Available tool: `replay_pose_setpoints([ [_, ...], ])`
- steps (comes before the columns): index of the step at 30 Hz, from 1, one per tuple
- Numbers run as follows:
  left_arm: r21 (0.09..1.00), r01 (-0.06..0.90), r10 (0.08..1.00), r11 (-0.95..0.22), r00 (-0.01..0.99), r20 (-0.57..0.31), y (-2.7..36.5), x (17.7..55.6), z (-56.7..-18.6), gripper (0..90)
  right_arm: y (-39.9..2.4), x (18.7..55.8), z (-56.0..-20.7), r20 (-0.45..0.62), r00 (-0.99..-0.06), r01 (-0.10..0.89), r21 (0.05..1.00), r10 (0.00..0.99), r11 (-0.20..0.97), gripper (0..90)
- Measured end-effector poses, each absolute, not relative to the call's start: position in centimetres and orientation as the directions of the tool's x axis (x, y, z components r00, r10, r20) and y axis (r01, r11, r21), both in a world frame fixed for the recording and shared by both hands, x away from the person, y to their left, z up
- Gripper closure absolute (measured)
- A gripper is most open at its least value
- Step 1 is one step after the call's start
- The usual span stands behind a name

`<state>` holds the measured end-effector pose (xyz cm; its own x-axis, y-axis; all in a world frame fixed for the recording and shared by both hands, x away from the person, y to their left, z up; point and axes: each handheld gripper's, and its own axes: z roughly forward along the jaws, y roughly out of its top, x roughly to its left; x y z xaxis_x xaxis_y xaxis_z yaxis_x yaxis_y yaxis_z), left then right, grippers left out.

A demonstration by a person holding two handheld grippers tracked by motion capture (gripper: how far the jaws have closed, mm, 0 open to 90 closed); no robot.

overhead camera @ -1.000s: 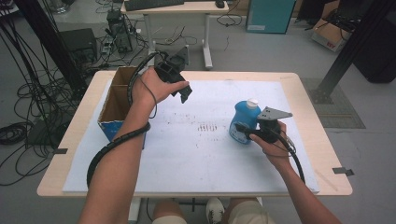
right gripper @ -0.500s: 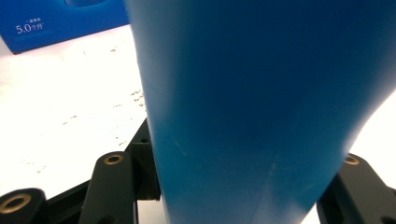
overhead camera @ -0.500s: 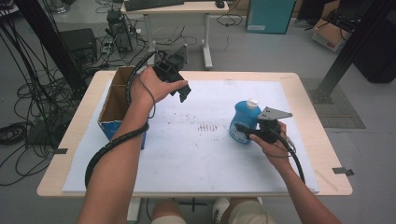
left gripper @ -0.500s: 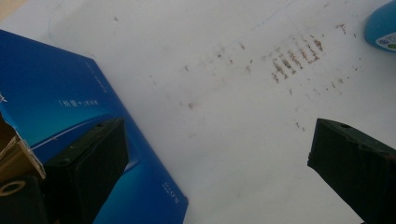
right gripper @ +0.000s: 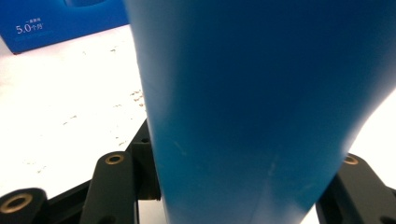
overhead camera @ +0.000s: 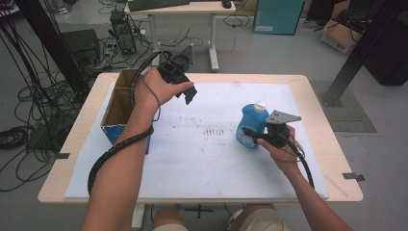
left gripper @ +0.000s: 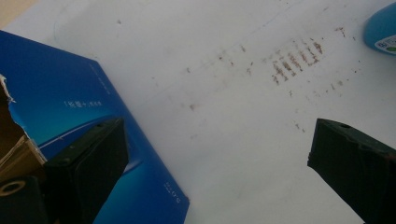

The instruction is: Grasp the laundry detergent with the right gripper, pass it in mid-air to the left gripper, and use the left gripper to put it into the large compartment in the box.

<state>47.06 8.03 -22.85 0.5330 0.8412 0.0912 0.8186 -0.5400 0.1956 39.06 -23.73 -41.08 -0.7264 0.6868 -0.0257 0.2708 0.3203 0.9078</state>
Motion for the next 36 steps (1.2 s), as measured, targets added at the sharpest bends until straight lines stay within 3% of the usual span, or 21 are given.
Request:
replay_pose_setpoints([
  [36,0.187,0.798,0.819,-0.574,0.566,0.096,6.9,47.2,-23.4,5.4,-23.8,39.2,-41.1,-0.040,-0.730,0.257,0.909,0.682,0.328,44.5],
])
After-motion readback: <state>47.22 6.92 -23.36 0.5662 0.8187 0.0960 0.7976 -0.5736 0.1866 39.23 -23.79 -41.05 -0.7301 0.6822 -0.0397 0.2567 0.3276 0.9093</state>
